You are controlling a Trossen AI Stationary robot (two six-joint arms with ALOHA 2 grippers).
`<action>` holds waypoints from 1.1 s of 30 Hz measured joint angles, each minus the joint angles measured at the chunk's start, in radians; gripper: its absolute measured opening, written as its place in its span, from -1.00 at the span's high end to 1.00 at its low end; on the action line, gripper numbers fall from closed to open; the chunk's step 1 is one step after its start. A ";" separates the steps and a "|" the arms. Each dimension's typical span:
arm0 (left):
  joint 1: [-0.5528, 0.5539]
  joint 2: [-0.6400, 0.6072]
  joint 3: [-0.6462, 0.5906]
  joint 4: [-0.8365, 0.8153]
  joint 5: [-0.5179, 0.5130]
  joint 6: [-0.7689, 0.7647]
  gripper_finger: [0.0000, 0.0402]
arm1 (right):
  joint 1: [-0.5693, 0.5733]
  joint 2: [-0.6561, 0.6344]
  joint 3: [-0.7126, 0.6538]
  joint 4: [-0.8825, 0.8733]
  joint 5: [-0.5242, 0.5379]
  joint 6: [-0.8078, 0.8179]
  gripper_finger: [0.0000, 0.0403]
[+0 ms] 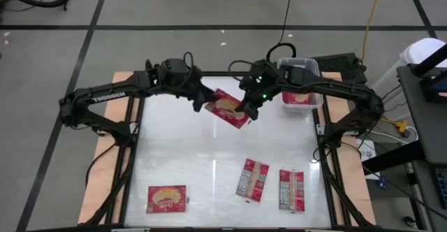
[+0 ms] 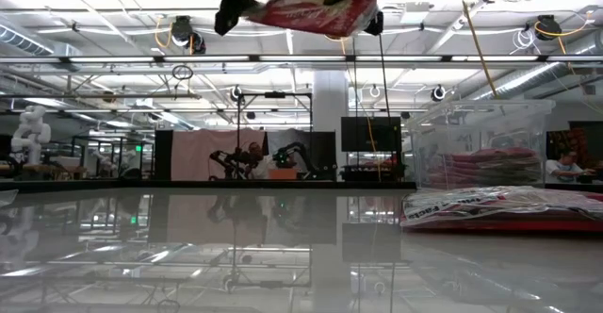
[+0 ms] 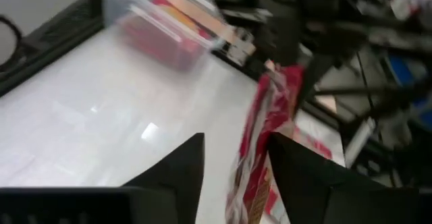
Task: Sort popcorn bags into baskets
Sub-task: Put the red popcorn bag into the transparent container
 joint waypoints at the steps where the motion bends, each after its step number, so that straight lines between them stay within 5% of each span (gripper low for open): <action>1: 0.013 0.000 0.000 0.006 -0.007 -0.020 0.14 | -0.001 -0.003 0.000 -0.010 0.011 0.006 0.98; 11: 0.154 -0.070 0.003 0.180 -0.007 -0.037 0.09 | -0.013 -0.088 -0.013 0.004 0.103 0.075 0.98; 20: 0.261 -0.153 0.001 0.127 0.055 0.002 0.09 | -0.015 -0.141 -0.021 0.097 0.254 0.176 0.98; 33: 0.241 -0.142 0.000 0.194 0.145 -0.027 0.09 | -0.097 -0.242 -0.020 0.358 0.360 0.188 0.97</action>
